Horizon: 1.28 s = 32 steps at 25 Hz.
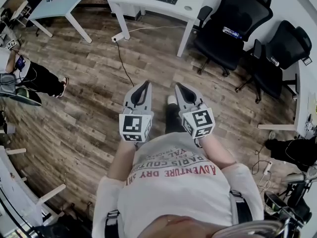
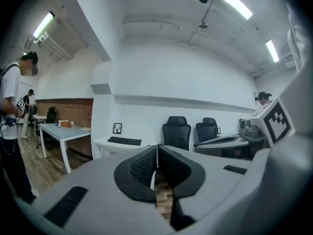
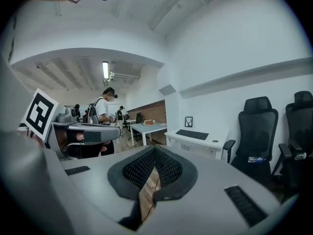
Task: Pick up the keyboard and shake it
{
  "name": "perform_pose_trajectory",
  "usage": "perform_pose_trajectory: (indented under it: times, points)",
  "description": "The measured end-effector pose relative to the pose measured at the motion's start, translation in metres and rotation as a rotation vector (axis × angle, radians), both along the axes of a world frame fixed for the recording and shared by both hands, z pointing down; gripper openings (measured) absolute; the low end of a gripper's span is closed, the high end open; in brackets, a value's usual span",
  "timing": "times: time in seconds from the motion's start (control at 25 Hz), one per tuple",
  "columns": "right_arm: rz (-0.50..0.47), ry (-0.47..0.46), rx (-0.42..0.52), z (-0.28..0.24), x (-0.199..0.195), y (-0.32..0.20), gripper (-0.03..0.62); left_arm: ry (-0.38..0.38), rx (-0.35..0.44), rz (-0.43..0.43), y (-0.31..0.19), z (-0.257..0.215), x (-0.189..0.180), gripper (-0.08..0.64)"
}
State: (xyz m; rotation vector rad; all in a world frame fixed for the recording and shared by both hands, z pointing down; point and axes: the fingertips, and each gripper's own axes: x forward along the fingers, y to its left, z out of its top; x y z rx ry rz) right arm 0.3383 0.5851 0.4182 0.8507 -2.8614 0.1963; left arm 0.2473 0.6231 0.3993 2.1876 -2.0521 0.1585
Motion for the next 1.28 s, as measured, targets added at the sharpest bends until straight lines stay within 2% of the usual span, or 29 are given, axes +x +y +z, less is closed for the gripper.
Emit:
perform_pose_trajectory:
  times: [0.28, 0.72, 1.04, 1.28]
  points:
    - [-0.092, -0.018, -0.064, 0.011, -0.046, -0.085, 0.017, -0.023, -0.033, -0.068, -0.076, 0.004, -0.036, 0.032]
    - [-0.163, -0.005, -0.029, 0.003, -0.09, -0.28, 0.017, 0.025, -0.031, -0.153, -0.265, -0.001, -0.085, 0.032]
    - [-0.174, 0.019, -0.062, 0.023, -0.116, -0.375, 0.017, 0.059, -0.074, -0.193, -0.352, 0.015, -0.12, 0.032]
    - [-0.126, 0.022, -0.101, 0.034, -0.149, -0.426, 0.017, 0.075, -0.089, -0.152, -0.408, 0.027, -0.16, 0.032]
